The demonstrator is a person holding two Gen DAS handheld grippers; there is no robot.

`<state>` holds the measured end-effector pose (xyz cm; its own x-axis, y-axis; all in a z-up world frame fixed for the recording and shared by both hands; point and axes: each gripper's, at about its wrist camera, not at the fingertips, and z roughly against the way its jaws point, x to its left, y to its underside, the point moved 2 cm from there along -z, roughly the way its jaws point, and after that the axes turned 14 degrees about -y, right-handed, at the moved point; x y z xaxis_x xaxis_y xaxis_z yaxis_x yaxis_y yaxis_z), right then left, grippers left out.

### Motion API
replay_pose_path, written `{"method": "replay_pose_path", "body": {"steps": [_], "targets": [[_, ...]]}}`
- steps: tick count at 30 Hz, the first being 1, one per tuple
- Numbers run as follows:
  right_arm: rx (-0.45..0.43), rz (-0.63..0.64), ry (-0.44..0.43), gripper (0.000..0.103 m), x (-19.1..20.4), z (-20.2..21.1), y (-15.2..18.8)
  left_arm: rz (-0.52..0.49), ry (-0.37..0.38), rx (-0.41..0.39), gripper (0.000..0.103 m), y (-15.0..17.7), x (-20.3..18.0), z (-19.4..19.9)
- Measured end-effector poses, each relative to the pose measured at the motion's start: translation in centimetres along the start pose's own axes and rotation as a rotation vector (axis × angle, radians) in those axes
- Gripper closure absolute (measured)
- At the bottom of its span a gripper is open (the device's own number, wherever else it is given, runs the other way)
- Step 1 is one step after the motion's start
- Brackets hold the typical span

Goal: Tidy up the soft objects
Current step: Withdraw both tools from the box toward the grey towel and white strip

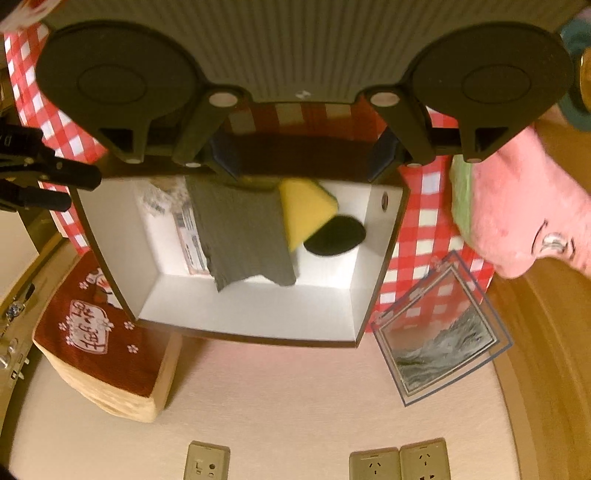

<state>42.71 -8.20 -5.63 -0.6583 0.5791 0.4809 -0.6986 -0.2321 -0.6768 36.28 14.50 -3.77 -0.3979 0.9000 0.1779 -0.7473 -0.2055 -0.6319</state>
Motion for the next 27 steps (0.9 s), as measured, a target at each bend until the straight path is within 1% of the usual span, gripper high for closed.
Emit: {"method": "replay_pose_path", "body": {"steps": [12, 18, 27], "targets": [[0.035, -0.010, -0.006, 0.028, 1.3, 3.2, 4.2, 0.017, -0.002, 0.048, 0.030, 5.4, 0.4, 2.9], [0.055, -0.038, -0.001, 0.028, 1.4, 4.5, 6.4, 0.027, -0.005, 0.089, 0.030, 8.1, 0.7, 3.6], [0.118, -0.067, 0.006, 0.028, 1.8, 5.4, 10.2, 0.031, -0.012, 0.144, 0.030, 11.6, 0.6, 4.1]]}}
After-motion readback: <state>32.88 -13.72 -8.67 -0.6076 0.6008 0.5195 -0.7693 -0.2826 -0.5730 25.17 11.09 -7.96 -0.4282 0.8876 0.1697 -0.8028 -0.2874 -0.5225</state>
